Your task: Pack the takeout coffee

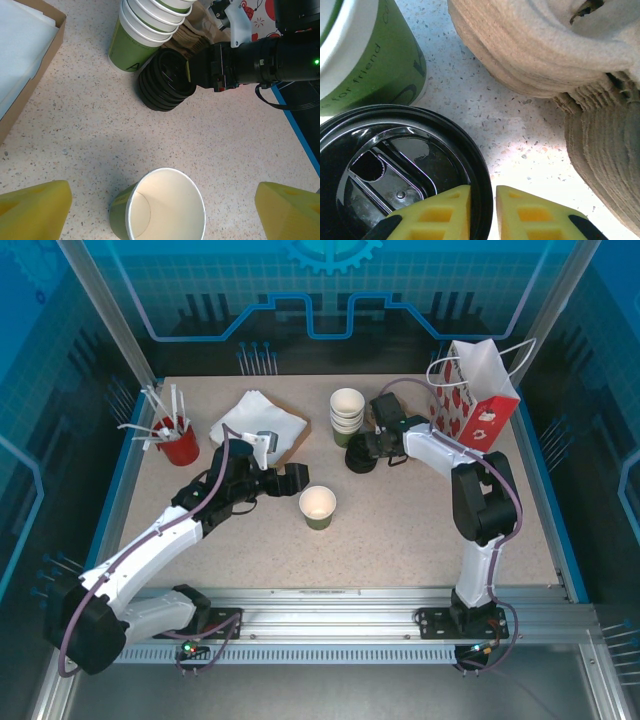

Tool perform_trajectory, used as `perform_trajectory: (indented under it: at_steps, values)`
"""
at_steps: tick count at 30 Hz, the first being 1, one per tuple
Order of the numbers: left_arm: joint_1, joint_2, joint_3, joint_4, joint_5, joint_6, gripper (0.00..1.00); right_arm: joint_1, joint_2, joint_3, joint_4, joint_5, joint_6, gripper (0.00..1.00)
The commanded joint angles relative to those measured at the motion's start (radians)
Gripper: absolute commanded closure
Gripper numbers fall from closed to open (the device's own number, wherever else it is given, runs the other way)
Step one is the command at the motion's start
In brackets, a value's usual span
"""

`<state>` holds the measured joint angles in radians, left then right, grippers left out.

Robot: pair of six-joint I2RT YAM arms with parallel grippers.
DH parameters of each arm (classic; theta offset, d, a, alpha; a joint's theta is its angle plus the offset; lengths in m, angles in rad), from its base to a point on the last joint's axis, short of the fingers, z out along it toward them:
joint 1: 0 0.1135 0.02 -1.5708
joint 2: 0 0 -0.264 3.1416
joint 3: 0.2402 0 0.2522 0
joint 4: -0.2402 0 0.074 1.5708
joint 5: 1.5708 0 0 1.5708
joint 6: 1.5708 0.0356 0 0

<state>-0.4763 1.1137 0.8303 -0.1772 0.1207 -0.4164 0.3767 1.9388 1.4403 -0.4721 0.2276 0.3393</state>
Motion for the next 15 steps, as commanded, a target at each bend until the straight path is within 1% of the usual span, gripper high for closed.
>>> perform_trajectory:
  at_steps: [1, 10, 15]
  values:
    - [-0.007, 0.0, -0.002, 0.018, -0.007, 0.018, 0.04, -0.013, 0.028, 0.026, -0.029, -0.01, -0.014, 0.8]
    - [-0.008, 0.0, -0.005, 0.021, -0.006, 0.018, 0.04, -0.013, 0.026, 0.031, -0.036, 0.001, -0.022, 0.77]
    - [-0.008, 0.001, -0.008, 0.022, -0.006, 0.017, 0.04, -0.013, 0.029, 0.038, -0.04, 0.0, -0.026, 0.81]
